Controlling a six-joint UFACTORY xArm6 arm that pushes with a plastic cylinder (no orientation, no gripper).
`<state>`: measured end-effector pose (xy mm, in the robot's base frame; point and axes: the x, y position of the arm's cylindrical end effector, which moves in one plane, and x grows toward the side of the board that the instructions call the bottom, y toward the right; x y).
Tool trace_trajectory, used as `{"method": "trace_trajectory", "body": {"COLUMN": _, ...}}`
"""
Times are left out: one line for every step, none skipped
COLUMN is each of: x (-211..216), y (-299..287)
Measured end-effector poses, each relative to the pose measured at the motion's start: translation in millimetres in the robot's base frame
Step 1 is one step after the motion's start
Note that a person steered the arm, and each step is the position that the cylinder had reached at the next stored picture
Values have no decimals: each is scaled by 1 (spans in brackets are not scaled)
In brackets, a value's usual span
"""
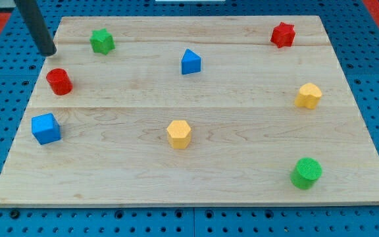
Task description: Place green star parallel to red star
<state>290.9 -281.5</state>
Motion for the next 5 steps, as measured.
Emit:
{"method": "trace_trajectory", "body": {"x": -5, "y": 65}}
{"method": "trace_trajectory", "body": {"x": -25, "y": 138}}
{"method": "trace_trajectory", "body": {"x": -38, "y": 94}}
{"method": "trace_trajectory", "body": {"x": -50, "y": 113}}
{"method": "trace_trajectory", "body": {"x": -64, "y": 191}}
